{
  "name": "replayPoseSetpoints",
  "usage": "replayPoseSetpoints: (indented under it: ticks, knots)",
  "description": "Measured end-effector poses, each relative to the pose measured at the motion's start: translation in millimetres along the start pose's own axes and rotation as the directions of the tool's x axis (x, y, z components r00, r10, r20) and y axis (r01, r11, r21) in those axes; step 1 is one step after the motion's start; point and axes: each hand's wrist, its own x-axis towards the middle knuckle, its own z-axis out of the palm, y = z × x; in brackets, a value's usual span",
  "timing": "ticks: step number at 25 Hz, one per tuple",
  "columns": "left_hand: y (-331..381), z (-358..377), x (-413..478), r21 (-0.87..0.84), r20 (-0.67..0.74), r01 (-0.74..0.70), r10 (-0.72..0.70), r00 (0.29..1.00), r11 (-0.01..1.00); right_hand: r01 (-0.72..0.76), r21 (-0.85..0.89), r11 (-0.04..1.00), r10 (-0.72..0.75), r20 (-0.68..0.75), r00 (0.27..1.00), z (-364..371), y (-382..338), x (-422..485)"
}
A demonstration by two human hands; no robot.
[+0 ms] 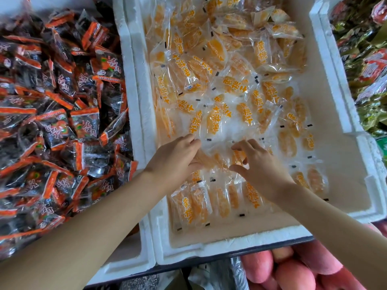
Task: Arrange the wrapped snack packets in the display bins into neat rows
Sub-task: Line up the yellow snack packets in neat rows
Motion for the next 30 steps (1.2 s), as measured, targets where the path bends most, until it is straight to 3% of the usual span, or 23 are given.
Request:
replayPoseSetpoints:
  ticks: [2, 4, 6, 8, 9, 12, 18, 23, 27, 30]
  knots:
    - [6, 5, 1, -0.006, -0.019, 0.057, -0.057, 0.998, 0.998, -0.007, -0.041, 0.999, 0.005, -0.050, 0.999, 4, 0, 4]
    - [15, 13, 3, 0.096, -0.055, 0.081, -0.076, 0.996, 0.992, -0.004, -0.106, 0.994, -0.005, -0.078, 0.997, 7, -1, 6]
    - [18, 20, 5, 0.107, -0.009, 0.083, -0.082, 0.997, 0.991, 0.100, -0.159, 0.982, -0.115, -0.087, 0.990, 7, -3, 4]
    - [17, 22, 8, 0.003, 0.057, 0.077, -0.077, 0.995, 0.997, 0.249, -0.236, 0.939, -0.273, -0.074, 0.959, 7, -3, 2]
    - [16, 22, 9, -0.022, 0.069, 0.059, -0.057, 0.996, 0.998, 0.261, -0.256, 0.931, -0.286, -0.062, 0.956, 7, -3, 2]
    - [17, 20, 9, 0.041, 0.059, -0.005, 0.003, 0.998, 0.999, 0.138, -0.232, 0.963, -0.153, -0.048, 0.987, 7, -5, 6]
    - [19, 21, 3, 0.083, -0.005, -0.058, 0.058, 0.998, 0.995, 0.165, -0.189, 0.968, -0.183, -0.081, 0.980, 7, -6, 1]
    - [8, 14, 12, 0.123, -0.263, -0.042, 0.074, 0.962, 0.991, 0.146, 0.021, 0.989, -0.134, -0.284, 0.949, -8, -11, 32]
    - [8, 4, 34, 0.070, -0.089, 0.145, -0.138, 0.986, 0.987, 0.094, -0.011, 0.995, -0.095, -0.194, 0.976, -7, -21, 67]
    - [7, -1, 34, 0.096, -0.115, 0.112, -0.100, 0.988, 0.989, 0.098, -0.143, 0.985, -0.127, -0.218, 0.968, -7, -28, 75]
